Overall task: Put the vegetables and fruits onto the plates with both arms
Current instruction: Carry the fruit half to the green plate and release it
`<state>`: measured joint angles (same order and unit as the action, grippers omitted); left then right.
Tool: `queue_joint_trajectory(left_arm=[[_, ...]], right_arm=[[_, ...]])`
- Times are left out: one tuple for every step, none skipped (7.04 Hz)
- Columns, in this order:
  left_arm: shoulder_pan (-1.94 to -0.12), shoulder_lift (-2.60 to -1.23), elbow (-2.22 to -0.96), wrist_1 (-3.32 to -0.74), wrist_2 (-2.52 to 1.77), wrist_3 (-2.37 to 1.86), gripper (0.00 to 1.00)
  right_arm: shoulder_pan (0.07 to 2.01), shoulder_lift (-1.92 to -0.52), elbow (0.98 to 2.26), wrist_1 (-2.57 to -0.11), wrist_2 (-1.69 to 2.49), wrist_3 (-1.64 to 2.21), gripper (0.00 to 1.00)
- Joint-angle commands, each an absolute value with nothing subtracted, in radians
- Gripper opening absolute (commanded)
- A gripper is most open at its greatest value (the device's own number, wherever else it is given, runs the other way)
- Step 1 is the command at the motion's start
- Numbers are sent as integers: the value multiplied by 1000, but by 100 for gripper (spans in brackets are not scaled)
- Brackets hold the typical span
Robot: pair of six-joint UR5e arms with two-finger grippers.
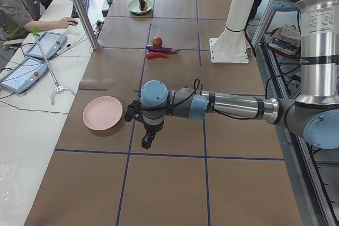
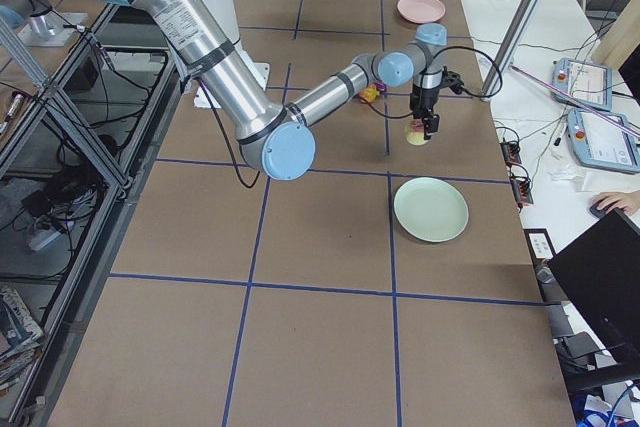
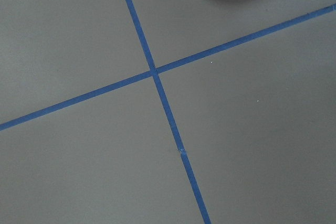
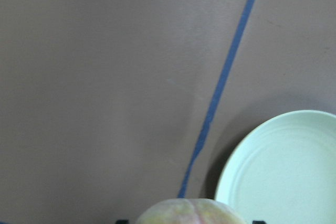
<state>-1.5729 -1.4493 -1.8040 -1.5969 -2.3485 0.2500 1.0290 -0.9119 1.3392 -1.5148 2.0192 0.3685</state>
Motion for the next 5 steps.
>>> queue_joint_trajectory(left_arm=[[-1572, -1450, -1804, -1597, -2349, 250, 100], [-1571, -1450, -1804, -1597, -2349, 250, 100], [-1565, -1450, -1804, -1597, -2349, 250, 100], [-1565, -1450, -1804, -1597, -2349, 250, 100], [-1565, -1450, -1804, -1597, -2349, 250, 100]], right_arm=[[1115, -948, 1104, -1284, 2046, 177, 5], [1117, -984, 1089, -1278, 2043, 158, 10], [1117, -1014, 1097, -1276, 2045, 149, 18], [1120, -1025, 1103, -1276, 2048, 147, 25], [1115, -1070, 1144, -1278, 2049, 147, 36]])
